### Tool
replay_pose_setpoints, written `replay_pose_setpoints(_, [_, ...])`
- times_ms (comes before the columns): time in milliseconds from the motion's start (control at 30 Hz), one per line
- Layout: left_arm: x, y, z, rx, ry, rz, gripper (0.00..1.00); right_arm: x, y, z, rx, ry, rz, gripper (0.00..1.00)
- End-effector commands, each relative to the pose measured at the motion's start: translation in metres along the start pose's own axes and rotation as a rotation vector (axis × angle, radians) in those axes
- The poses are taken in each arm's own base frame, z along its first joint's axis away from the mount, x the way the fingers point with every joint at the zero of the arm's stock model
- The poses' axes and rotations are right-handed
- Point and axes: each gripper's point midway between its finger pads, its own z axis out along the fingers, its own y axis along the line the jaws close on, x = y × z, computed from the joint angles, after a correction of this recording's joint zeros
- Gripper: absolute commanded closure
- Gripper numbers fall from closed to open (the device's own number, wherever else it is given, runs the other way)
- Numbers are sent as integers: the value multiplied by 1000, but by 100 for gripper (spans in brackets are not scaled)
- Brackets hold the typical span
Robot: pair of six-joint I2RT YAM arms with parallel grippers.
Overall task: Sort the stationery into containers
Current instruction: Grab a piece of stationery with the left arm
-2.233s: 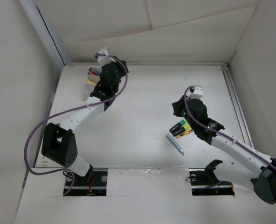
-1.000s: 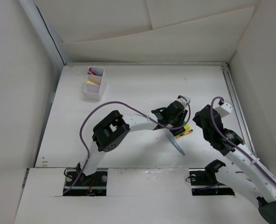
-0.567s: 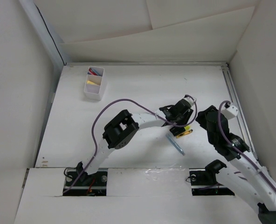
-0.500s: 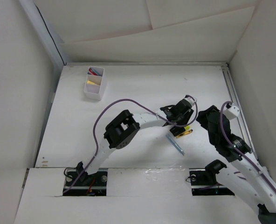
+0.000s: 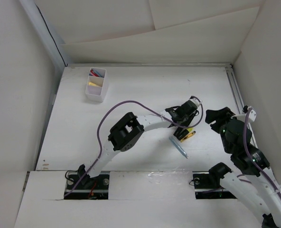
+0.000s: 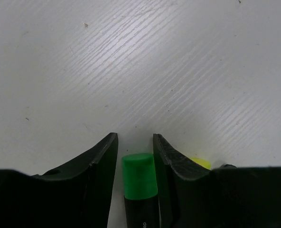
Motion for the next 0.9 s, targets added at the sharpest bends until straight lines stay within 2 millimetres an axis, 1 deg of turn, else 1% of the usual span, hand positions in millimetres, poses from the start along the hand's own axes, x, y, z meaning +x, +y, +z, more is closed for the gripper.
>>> replay_pose_setpoints(0, [20, 18, -3, -80, 61, 41, 69, -11, 8, -8, -31, -4, 3, 35])
replay_pose_setpoints(33, [20, 18, -3, -80, 61, 42, 69, -10, 9, -8, -39, 4, 3, 34])
replay_pose_setpoints(67, [26, 21, -4, -95, 76, 46, 70, -8, 11, -9, -46, 11, 3, 34])
replay_pose_setpoints(100, [21, 21, -6, -92, 68, 53, 70, -8, 11, -9, -47, 11, 3, 32])
replay_pose_setpoints(200, [23, 24, -7, -106, 76, 56, 66, -6, 13, -9, -61, 25, -7, 27])
replay_pose_setpoints(233, [29, 27, -7, -120, 90, 61, 66, -4, 13, -8, -55, 31, -12, 26])
replay_pose_setpoints(267, [25, 27, -10, -118, 82, 59, 64, -4, 13, -8, -55, 31, -12, 26])
replay_pose_setpoints(300, [32, 28, -10, -122, 96, 62, 60, -3, 14, -8, -62, 37, -12, 24])
replay_pose_setpoints(333, [29, 31, -13, -134, 90, 62, 60, 1, 11, -7, -56, 43, -17, 24])
replay_pose_setpoints(367, [28, 31, -15, -133, 82, 52, 58, 0, 14, -7, -68, 43, -12, 24])
replay_pose_setpoints(400, [27, 33, -15, -145, 79, 52, 58, 0, 17, -7, -82, 45, -7, 24])
replay_pose_setpoints(433, [23, 32, -18, -143, 70, 50, 58, 3, 15, -6, -76, 51, -12, 24])
replay_pose_setpoints(533, [32, 34, -17, -148, 89, 55, 63, 5, 18, -4, -83, 57, -23, 24])
replay_pose_setpoints(567, [32, 34, -17, -148, 89, 55, 69, 5, 18, -4, -83, 57, -23, 24])
replay_pose_setpoints(633, [32, 33, -17, -139, 91, 54, 74, 5, 18, -4, -83, 57, -23, 24])
replay_pose_setpoints(667, [36, 33, -15, -142, 104, 57, 77, 5, 17, -4, -84, 56, -33, 24])
replay_pose_setpoints(700, [36, 33, -15, -142, 104, 57, 86, 1, 19, -5, -89, 50, -38, 24])
replay_pose_setpoints(733, [35, 35, -15, -154, 101, 58, 91, 1, 19, -5, -89, 50, -38, 23])
replay_pose_setpoints(767, [40, 36, -14, -157, 110, 51, 95, 0, 18, -5, -81, 43, -38, 23])
replay_pose_setpoints(800, [32, 35, -18, -151, 89, 46, 97, -3, 20, -6, -87, 37, -33, 23])
replay_pose_setpoints(833, [32, 33, -18, -140, 92, 45, 98, -3, 20, -6, -87, 37, -33, 23])
replay_pose_setpoints(867, [28, 32, -20, -137, 83, 43, 98, -3, 19, -6, -87, 37, -42, 23])
